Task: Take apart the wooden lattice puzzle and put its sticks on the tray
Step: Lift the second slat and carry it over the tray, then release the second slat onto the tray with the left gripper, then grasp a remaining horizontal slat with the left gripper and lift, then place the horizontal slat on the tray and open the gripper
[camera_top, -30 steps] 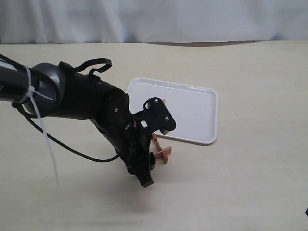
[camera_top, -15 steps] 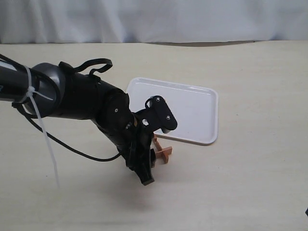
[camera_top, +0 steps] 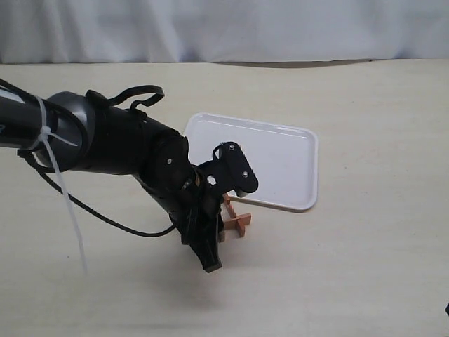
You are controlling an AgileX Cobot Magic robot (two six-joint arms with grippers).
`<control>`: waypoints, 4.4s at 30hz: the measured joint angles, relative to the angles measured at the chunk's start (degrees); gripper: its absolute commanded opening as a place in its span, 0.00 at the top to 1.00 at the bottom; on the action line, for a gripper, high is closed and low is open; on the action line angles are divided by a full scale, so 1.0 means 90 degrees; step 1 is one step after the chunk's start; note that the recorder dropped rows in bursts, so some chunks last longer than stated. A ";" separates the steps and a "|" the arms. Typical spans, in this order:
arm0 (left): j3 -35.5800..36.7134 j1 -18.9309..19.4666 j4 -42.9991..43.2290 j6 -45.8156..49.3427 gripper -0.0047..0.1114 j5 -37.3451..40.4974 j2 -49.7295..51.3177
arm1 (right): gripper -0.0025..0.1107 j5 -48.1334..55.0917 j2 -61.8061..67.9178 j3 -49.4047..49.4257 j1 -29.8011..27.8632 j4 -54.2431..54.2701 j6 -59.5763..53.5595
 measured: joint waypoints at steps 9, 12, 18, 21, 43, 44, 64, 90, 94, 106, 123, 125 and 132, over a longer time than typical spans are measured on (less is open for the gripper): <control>0.0000 0.0000 0.0000 0.0142 0.96 0.0053 0.0027 | 0.94 0.0000 0.0000 0.0000 0.0000 0.0000 0.0000; 0.0000 0.0000 -0.0026 0.0142 0.96 0.0081 -0.0211 | 0.94 0.0000 0.0000 0.0000 0.0000 0.0000 0.0000; 0.0000 0.0000 -0.0374 0.0130 0.96 -0.0440 -0.1010 | 0.94 0.0000 0.0000 0.0000 0.0000 0.0000 0.0000; 0.0000 0.0000 -0.0953 0.0130 0.96 -0.1349 -0.1061 | 0.94 0.0000 0.0000 0.0000 0.0000 0.0000 0.0000; -0.0555 -0.0005 -0.2335 -0.0153 0.46 -0.3295 0.0330 | 0.94 0.0000 0.0000 0.0000 0.0000 0.0000 0.0000; -0.0555 -0.0005 -0.2335 -0.0179 0.46 -0.3189 0.0272 | 0.94 0.0000 0.0000 0.0000 0.0000 0.0000 0.0000; -0.0530 -0.0005 -0.1116 -0.0206 0.43 0.0605 -0.0479 | 0.94 0.0000 0.0000 0.0000 0.0000 0.0000 0.0000; -0.0530 -0.0005 0.0696 -0.1618 0.15 0.0101 0.0233 | 0.94 0.0000 0.0000 0.0000 0.0000 0.0000 0.0000; -0.0530 -0.0005 0.0710 -0.1655 0.15 0.0058 0.0454 | 0.94 0.0000 0.0000 0.0000 0.0000 0.0000 0.0000; -0.0530 -0.0005 0.0720 -0.1687 0.50 -0.0223 0.0583 | 0.94 0.0000 0.0000 0.0000 0.0000 0.0000 0.0000; -0.0530 -0.0005 0.0806 -0.1687 0.96 -0.0128 -0.0445 | 0.94 0.0000 0.0000 0.0000 0.0000 0.0000 0.0000; -0.0530 -0.0005 0.0806 -0.1687 0.96 -0.0554 -0.0660 | 0.94 0.0000 0.0000 0.0000 0.0000 0.0000 0.0000; -0.0530 0.0155 0.0834 -0.1687 0.96 -0.2831 -0.0622 | 0.94 0.0000 0.0000 0.0000 0.0000 0.0000 0.0000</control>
